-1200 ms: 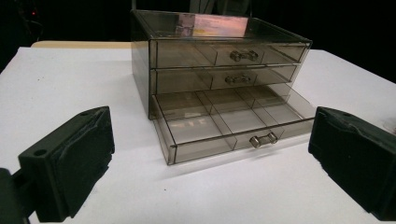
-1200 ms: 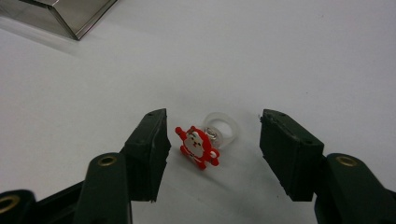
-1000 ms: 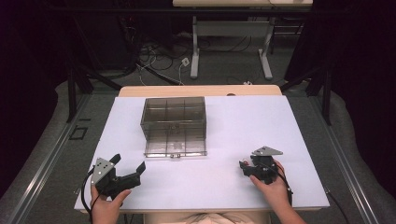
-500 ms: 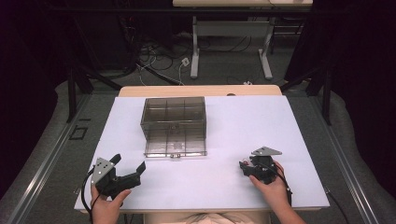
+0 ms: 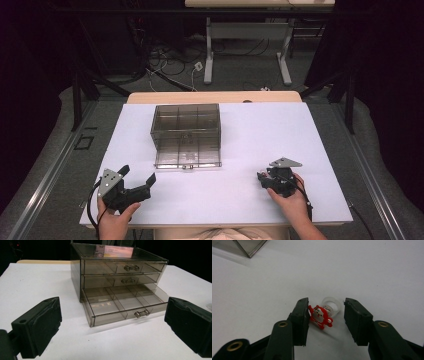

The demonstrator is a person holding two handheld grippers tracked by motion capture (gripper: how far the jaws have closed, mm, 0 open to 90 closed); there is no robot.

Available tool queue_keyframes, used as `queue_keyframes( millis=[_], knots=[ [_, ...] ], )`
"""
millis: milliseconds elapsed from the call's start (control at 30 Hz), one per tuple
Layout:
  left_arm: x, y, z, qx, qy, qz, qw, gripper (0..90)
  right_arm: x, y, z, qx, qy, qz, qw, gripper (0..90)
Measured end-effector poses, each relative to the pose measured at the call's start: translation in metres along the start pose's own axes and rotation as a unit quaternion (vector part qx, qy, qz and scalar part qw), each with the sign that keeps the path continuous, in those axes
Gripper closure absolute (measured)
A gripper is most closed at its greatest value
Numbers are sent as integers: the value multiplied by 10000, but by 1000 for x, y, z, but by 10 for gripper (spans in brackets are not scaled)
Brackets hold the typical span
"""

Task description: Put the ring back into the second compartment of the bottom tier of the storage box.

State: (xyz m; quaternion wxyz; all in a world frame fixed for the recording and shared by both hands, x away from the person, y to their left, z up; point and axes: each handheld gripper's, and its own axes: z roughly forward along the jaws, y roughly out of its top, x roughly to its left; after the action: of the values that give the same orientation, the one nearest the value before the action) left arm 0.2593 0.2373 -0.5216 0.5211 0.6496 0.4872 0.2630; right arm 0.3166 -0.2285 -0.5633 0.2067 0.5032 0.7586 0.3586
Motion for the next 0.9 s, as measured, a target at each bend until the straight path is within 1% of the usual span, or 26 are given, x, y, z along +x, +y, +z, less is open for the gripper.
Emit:
queue_keyframes(
  millis=[33,67,100,233,300,400,467,500,600,700,900],
  knots=[
    [0,0,0,5,-8,-1,10000,12,1,0,0,-14,-11,-28,10000,576],
    [0,0,0,5,-8,-1,10000,12,1,0,0,-14,-11,-28,10000,576],
    [0,0,0,6,-12,-4,10000,12,2,0,0,-6,-2,-9,10000,597],
    [1,0,0,14,-10,-22,10000,12,2,-1,0,-15,-36,-61,10000,615],
    [1,0,0,19,-8,-22,10000,12,2,0,0,-4,-11,27,10000,627],
    [1,0,0,14,-5,-14,10000,12,1,0,-1,-1,-29,2,10000,641],
    [1,0,0,12,-9,-17,10000,13,1,0,-1,5,-31,32,10000,652],
    [1,0,0,23,-1,-23,10000,13,1,0,-1,10,-26,31,10000,677],
    [1,0,1,28,-9,-28,10000,13,2,0,-1,13,-1,56,10000,684],
    [1,0,1,27,-7,-20,10000,14,1,0,-1,0,-32,3,10000,687],
    [1,0,1,31,-8,-16,10000,14,2,0,-1,4,-26,17,10000,690]
  ],
)
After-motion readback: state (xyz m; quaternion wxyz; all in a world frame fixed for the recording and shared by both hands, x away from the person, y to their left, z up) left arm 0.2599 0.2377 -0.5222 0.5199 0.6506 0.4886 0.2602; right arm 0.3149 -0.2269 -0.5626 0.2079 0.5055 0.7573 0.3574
